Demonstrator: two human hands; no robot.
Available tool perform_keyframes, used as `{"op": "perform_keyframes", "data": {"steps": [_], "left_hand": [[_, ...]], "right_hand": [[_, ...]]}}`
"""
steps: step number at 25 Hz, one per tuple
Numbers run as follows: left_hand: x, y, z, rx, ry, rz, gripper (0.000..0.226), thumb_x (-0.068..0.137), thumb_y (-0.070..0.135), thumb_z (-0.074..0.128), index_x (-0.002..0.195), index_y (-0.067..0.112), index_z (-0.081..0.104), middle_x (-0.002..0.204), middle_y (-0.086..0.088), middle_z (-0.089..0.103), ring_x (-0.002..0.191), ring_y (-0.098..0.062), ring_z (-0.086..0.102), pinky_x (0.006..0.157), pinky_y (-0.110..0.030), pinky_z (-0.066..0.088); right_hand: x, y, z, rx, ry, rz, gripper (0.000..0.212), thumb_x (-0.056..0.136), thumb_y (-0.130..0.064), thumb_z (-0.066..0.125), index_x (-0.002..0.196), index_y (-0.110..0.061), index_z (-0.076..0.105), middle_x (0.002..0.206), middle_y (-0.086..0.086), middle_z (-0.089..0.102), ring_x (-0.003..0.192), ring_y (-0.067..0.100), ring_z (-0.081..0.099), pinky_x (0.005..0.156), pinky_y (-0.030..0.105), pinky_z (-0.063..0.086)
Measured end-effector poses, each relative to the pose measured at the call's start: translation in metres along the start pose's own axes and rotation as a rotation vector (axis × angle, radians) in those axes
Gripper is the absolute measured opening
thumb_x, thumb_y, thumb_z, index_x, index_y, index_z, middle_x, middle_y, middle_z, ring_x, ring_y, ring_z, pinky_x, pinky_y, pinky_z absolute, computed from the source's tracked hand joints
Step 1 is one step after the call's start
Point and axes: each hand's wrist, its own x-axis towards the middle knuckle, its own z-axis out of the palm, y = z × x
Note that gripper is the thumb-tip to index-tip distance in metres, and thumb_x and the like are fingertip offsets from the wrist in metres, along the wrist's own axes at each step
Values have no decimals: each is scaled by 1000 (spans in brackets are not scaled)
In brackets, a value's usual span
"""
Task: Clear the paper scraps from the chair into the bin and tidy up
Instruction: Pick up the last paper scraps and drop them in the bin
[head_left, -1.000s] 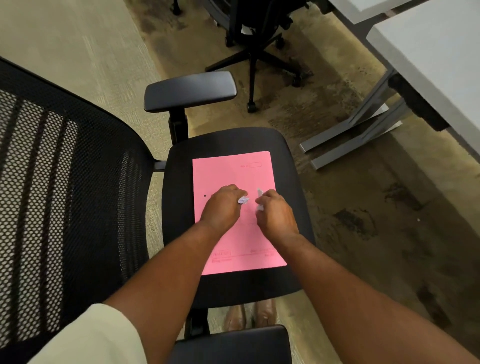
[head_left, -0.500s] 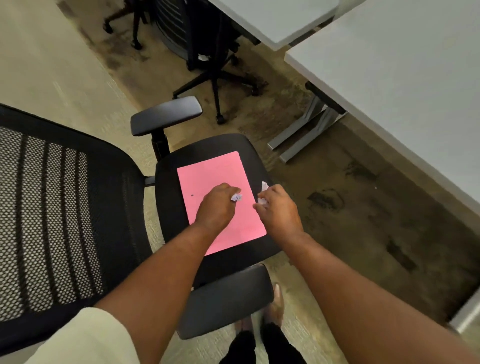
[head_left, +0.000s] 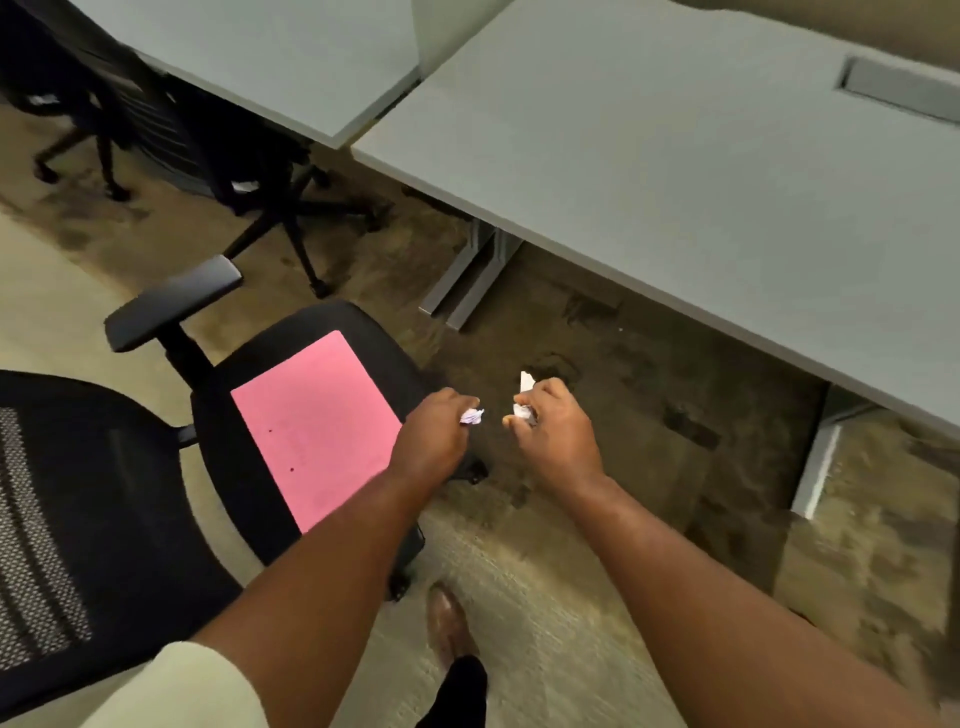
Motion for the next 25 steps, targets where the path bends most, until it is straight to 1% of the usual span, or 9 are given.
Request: {"op": "perform_keyframes", "data": {"steps": [4, 9, 12, 15, 17, 21, 23, 25], "left_hand": [[-17, 82, 54, 27, -82, 85, 35, 85, 8, 62, 116, 20, 72, 108, -4, 67, 104, -25, 63, 87, -37, 51], [-51, 186, 132, 23, -163, 241, 39, 82, 5, 63, 118, 18, 72, 110, -6, 67, 106, -27, 63, 89, -39, 51], [-76, 251, 184, 40, -232, 313, 39, 83, 6, 63, 118, 19, 72, 110, -4, 66, 106, -27, 62, 87, -37, 51], [-103, 304, 233, 44, -299, 397, 35, 84, 8, 62, 116, 21, 72, 104, -5, 64, 100, -29, 64, 80, -37, 52], [-123, 335, 270, 58, -351, 456, 33, 87, 11, 62, 116, 23, 71, 101, -4, 59, 94, -31, 64, 75, -36, 50], [-155, 379, 342, 61, -459, 545, 26, 91, 20, 58, 113, 28, 69, 98, 0, 53, 87, -30, 64, 71, -32, 46], [-164, 391, 374, 68, -513, 593, 31, 92, 22, 55, 120, 25, 67, 103, -2, 56, 91, -31, 64, 75, -35, 49], [-170, 399, 408, 114, -541, 654, 38, 94, 20, 54, 131, 22, 63, 113, -5, 62, 102, -31, 63, 84, -38, 50]], "right_hand": [[-52, 66, -65, 15, 102, 82, 24, 79, -16, 79, 101, -8, 72, 100, -4, 56, 79, 11, 55, 72, 17, 38], [-125, 149, -142, 30, 221, 178, 26, 77, -10, 81, 100, -3, 73, 100, 4, 60, 80, 20, 62, 74, 20, 42], [-179, 205, -185, 31, 300, 261, 27, 77, -11, 81, 102, -5, 73, 102, 1, 59, 83, 18, 62, 78, 26, 50], [-233, 254, -215, 27, 348, 338, 26, 79, -12, 81, 103, -7, 73, 104, 0, 60, 89, 18, 62, 81, 33, 53], [-270, 288, -229, 14, 370, 398, 25, 79, -10, 80, 102, -6, 72, 104, 3, 61, 92, 22, 62, 82, 35, 52], [-332, 351, -239, -13, 423, 543, 26, 79, -8, 80, 103, -5, 73, 106, 4, 63, 97, 23, 61, 83, 31, 49], [-353, 378, -238, -21, 453, 606, 27, 78, -7, 80, 104, -6, 73, 107, 4, 64, 98, 24, 61, 84, 30, 48], [-371, 407, -235, -40, 478, 678, 28, 77, -8, 80, 104, -8, 73, 109, 4, 64, 99, 24, 61, 84, 29, 48]]}}
